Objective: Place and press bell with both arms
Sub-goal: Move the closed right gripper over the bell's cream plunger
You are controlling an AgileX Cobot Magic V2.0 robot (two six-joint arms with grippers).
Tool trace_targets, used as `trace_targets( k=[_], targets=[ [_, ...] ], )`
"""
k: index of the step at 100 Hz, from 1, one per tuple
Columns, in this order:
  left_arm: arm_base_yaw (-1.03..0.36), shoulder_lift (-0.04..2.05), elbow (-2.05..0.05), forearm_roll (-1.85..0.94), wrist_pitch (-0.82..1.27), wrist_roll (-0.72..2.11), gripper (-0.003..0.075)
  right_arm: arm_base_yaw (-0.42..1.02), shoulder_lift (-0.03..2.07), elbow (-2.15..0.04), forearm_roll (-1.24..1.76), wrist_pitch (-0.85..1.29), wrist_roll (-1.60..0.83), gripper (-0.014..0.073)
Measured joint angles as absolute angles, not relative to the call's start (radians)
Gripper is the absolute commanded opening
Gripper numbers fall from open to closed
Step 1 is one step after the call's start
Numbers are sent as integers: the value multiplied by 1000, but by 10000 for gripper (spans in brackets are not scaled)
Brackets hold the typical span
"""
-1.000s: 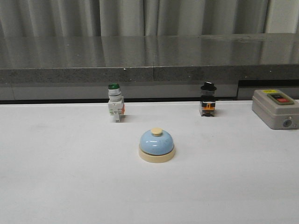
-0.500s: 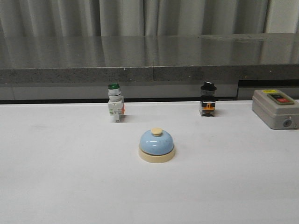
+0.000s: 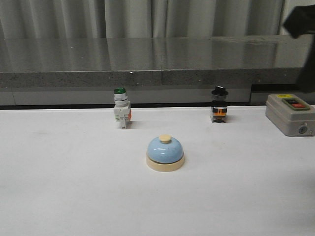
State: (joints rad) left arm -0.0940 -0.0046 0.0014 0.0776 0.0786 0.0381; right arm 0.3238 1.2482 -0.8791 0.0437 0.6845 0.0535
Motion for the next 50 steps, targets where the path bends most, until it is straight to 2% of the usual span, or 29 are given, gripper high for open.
trace_targets(
  k=[28,50],
  targets=[
    [-94,-5,1,78,79,38,-20,461,1574,-1115,48,654,54,-60],
    [-94,-5,1,78,79,38,-19,528,1755,-1273,48,655,54,-60]
  ],
)
